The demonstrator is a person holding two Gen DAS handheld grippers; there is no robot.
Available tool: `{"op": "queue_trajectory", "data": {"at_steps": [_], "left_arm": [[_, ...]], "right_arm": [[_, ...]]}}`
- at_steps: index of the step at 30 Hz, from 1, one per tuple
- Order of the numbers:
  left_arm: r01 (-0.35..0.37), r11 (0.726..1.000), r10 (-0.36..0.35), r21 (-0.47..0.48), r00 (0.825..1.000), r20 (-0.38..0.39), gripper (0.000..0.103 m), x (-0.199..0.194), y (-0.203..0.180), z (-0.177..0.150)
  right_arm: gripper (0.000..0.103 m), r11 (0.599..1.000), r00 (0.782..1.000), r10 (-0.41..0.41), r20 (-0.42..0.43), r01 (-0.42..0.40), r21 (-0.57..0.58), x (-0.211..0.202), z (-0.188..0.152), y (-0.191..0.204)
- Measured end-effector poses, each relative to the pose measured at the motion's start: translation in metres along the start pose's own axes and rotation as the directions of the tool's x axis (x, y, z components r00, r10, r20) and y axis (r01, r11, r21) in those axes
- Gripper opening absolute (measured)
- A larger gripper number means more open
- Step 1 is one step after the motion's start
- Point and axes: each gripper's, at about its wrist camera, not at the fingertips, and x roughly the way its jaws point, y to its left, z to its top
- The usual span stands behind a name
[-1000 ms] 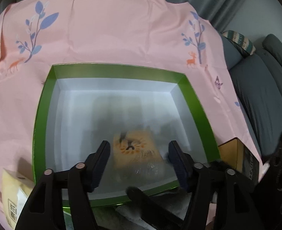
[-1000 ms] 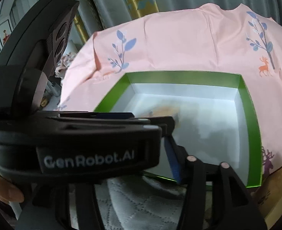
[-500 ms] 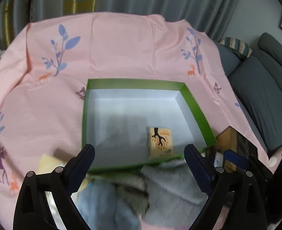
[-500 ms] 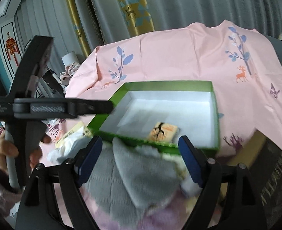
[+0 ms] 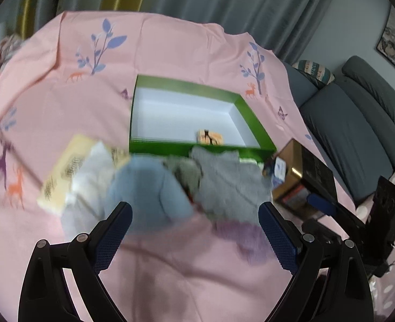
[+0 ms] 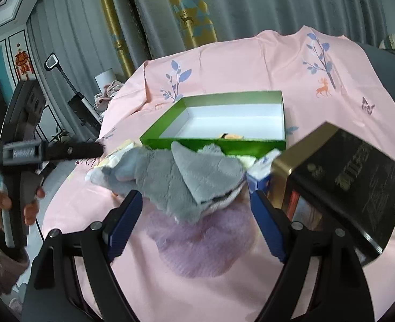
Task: Organize soft objects
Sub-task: 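Grasp the mauve and grey towels with the right gripper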
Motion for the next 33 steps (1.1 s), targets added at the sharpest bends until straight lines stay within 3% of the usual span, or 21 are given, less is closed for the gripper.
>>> {"op": "queue_trajectory", "data": {"at_steps": [7, 15, 20, 25, 28, 33], "left_arm": [[0.021, 0.999, -0.024, -0.049, 0.998, -0.050, 0.095, 0.012, 0.002, -0.034], [0.022, 1.000, -0.023, -0.012, 0.998, -0.056, 0.095, 0.013, -0.004, -0.040], [0.022, 1.000, -0.022, -0.002, 0.998, -0.052, 0.095, 0.017, -0.004, -0.037], [0.030, 0.999, -0.031, -0.013, 0.997, -0.065, 0.095, 0.022, -0.001, -0.035], [0.035, 0.999, -0.037, -0.018, 0.997, -0.071, 0.095, 0.024, 0.002, -0.035], [0.071, 0.997, -0.073, -0.035, 0.995, -0.070, 0.095, 0.024, 0.003, -0.032]], "right_arm": [[0.081, 1.000, 1.000, 0.015, -0.013, -0.015, -0.009, 0.011, -0.012, 0.003], [0.061, 0.998, 0.999, 0.031, -0.011, -0.031, 0.058, 0.035, -0.003, -0.006], [0.058, 0.995, 0.998, 0.045, -0.037, -0.042, 0.093, 0.056, 0.003, -0.013], [0.036, 0.996, 0.996, 0.035, -0.085, -0.028, 0.088, 0.078, 0.006, -0.017], [0.009, 0.996, 0.995, 0.039, -0.089, -0.032, 0.078, 0.080, 0.007, -0.017], [0.007, 0.985, 0.989, 0.145, 0.011, -0.145, 0.095, 0.048, 0.019, -0.007]]}}
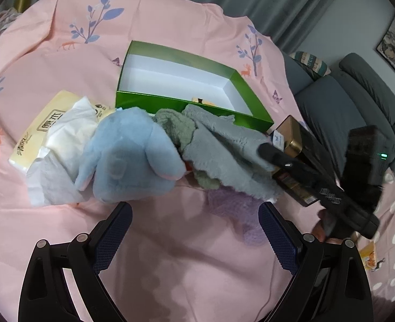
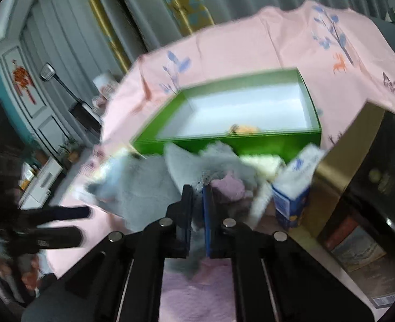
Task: Organize soft objects
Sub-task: 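Grasp the mauve and grey towels with the right gripper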
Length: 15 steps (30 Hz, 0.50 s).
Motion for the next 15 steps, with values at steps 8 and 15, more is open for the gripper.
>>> {"op": "queue_trajectory", "data": {"at_steps": [8, 15], "left_arm": [[0.162, 0.984, -0.161, -0.078, 0.987, 0.017, 0.095, -0.010, 0.000, 0.007], [0.233, 0.967, -0.236, -0.098, 0.972, -0.017, 0.095, 0.002, -0.010, 0.001]], "right_arm": [[0.007, 0.964, 0.964, 0.262, 0.037, -0.260, -0.060, -0.056, 0.001, 0.035], [0.007, 0.970, 0.960, 0.225, -0.168, -0.237, -0.051, -0.038, -0.058, 0.046]]}}
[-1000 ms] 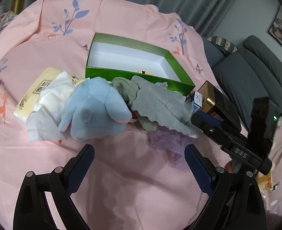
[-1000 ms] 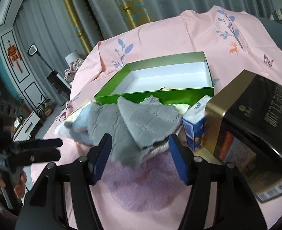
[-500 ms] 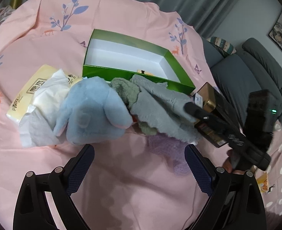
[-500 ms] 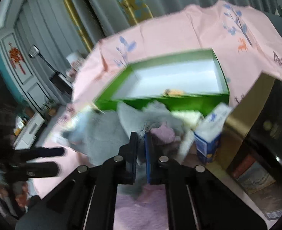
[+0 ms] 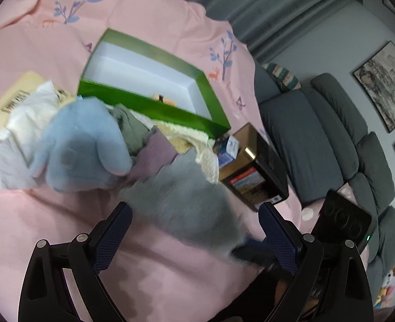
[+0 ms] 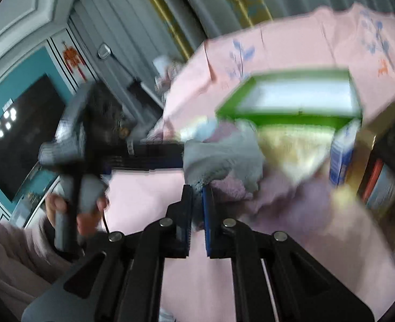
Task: Organize soft objects
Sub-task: 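Grasp the mauve and grey towels with the right gripper, then carry the towels into the green box and release them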
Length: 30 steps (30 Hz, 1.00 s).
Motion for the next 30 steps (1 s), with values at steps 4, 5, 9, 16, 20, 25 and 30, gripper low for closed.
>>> {"op": "queue_trajectory", "data": {"at_steps": [4, 5, 9, 16, 20, 25, 30], "left_arm": [[-0.022, 1.000, 0.021, -0.022, 0.999, -0.045, 0.095, 0.023, 0.005, -0.004], [-0.022, 0.999, 0.020, -0.037, 0.998, -0.055, 0.095, 0.028, 0.007, -0.007], [0.000, 0.998, -0.004, -0.059, 0.997, -0.071, 0.073, 0.036, 0.012, -0.013], [0.004, 0.995, -0.016, -0.104, 0.993, -0.119, 0.037, 0.050, 0.024, -0.021], [0.016, 0.995, -0.027, -0.093, 0.993, -0.117, 0.034, 0.049, 0.020, -0.023], [-0.005, 0.999, 0.001, -0.038, 0.995, -0.105, 0.034, 0.038, 0.011, -0.027], [-0.036, 0.999, 0.032, -0.037, 0.994, -0.106, 0.034, 0.029, 0.016, -0.034]], "right_arm": [[0.008, 0.999, 1.000, 0.022, -0.005, -0.022, 0.027, 0.005, -0.012, 0.001], [0.009, 1.000, 1.000, 0.022, -0.006, -0.022, 0.021, 0.005, -0.014, 0.003], [0.011, 1.000, 1.000, -0.006, -0.031, 0.007, 0.025, 0.008, -0.018, -0.001], [0.054, 0.986, 0.989, -0.147, 0.001, 0.146, 0.076, -0.005, -0.026, -0.021], [0.054, 0.970, 0.971, -0.241, 0.010, 0.240, 0.046, -0.008, -0.024, -0.027], [0.052, 0.951, 0.952, -0.304, 0.042, 0.306, -0.045, 0.004, -0.009, -0.028], [0.036, 0.947, 0.950, -0.311, 0.008, 0.311, -0.080, 0.019, -0.004, -0.030]]}}
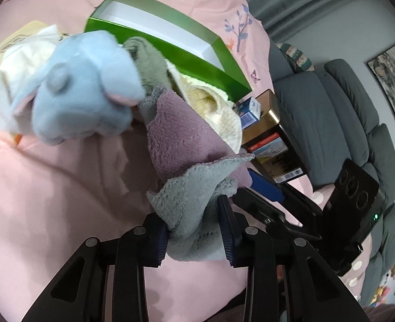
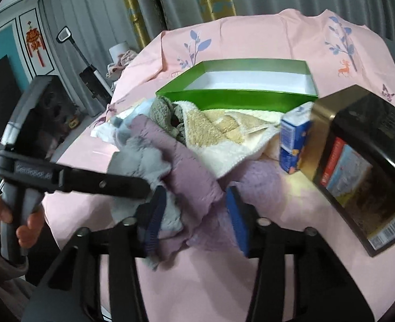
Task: Organize soft objects
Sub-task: 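Carry the towels into the green box and release them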
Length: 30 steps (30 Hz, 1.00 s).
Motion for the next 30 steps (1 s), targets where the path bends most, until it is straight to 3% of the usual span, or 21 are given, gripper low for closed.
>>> {"op": "queue_trajectory", "data": {"at_steps": [1, 3, 4, 10, 15, 24, 30], "left_arm": [[-0.002, 1.000, 0.002, -0.001, 1.000, -0.001, 0.034, -0.001, 0.002, -0.002], [0.003, 1.000, -0.003, -0.010, 1.000, -0.002, 0.034, -0.002, 0.004, -0.004], [0.003, 1.000, -0.003, -0.011, 1.000, -0.002, 0.034, -0.002, 0.004, -0.006], [0.021, 0.999, -0.022, 0.032, 0.999, 0.044, 0.034, -0.022, -0.010, -0.008], [0.031, 0.994, -0.042, 0.102, 0.993, 0.106, 0.034, -0.049, -0.034, 0.011], [-0.037, 0.980, -0.006, 0.196, 0.977, 0.215, 0.034, -0.067, -0.078, 0.110], [-0.085, 0.979, 0.046, 0.185, 0.978, 0.204, 0.034, -0.046, -0.074, 0.164]], "right_arm": [[0.034, 1.000, 1.000, -0.006, -0.007, 0.005, -0.009, 0.002, -0.001, 0.002], [0.010, 0.999, 1.000, -0.013, -0.017, 0.013, -0.045, 0.003, -0.003, 0.008], [0.009, 0.999, 1.000, -0.014, -0.017, 0.013, -0.053, 0.002, -0.004, 0.011], [0.007, 0.996, 0.999, 0.019, 0.044, -0.015, -0.090, -0.026, 0.004, 0.029], [0.007, 0.993, 0.990, 0.057, 0.129, -0.043, -0.112, -0.049, 0.030, 0.039], [0.007, 0.987, 0.960, 0.026, 0.280, 0.021, -0.162, -0.057, 0.112, 0.030], [0.007, 0.989, 0.961, -0.029, 0.276, 0.067, -0.128, -0.031, 0.152, 0.004]]}}
